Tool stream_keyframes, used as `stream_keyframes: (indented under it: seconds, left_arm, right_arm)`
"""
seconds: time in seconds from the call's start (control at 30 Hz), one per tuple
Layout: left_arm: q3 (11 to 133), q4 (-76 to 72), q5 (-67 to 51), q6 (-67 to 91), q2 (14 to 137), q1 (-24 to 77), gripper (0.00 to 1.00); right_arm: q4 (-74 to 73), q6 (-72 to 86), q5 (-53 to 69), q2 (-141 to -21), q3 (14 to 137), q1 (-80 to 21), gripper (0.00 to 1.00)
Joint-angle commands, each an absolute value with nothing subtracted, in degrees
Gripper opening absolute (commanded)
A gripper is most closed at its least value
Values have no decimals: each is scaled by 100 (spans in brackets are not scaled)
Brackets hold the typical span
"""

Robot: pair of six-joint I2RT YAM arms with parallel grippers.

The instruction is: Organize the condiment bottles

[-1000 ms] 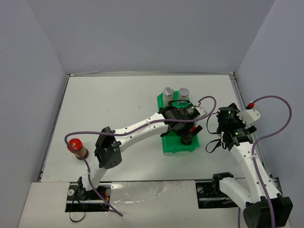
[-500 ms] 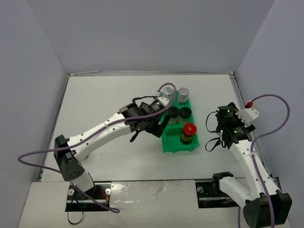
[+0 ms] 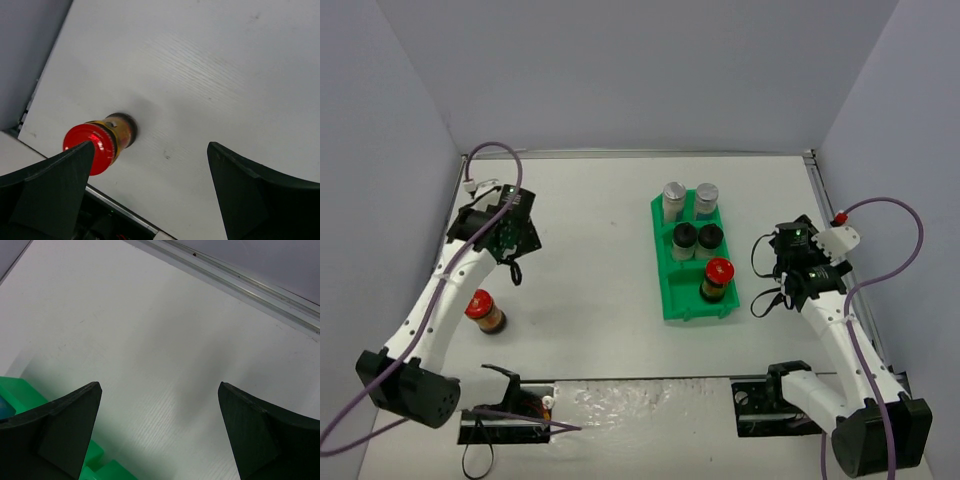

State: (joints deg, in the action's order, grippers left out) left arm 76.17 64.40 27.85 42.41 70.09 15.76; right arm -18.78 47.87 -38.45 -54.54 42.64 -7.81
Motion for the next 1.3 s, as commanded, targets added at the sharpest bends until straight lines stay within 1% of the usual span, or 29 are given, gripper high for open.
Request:
stream_keyframes:
  seconds: [0.0,0.23,0.4,0.57,0.87,1.13,1.27]
  left_arm:
    - [7447,6807,3006,4578,6762,1041,97]
    - [6355,6559,2557,4984,6198,503,97]
    - [5771,6370,2458,5313,5791,457,97]
    - [5434,6252,2374,5489,5774,457,97]
    - [5215,5997,2405,5534,5827,284,97]
    - [5140,5643,2245,5226,5952,-354,97]
    - [5034,5494,2091,5204,6079,-484,97]
  right_arm:
    - [-1580,4772,-3874,-5462,4206,-773,100]
    - [-1355,4634,-3601,-5668,4184,-773,100]
    - [-1274,4446,-3498,-5801,4262,-773,100]
    - [-1223,4379,-3422,-5843,4254,-773,100]
    - [-1172,4324,-3360,-5842,4219,-773,100]
    - [-1121,4286,-3296,-5927,4266,-773,100]
    - [-1106,4271,-3297,-5941,4264,-773,100]
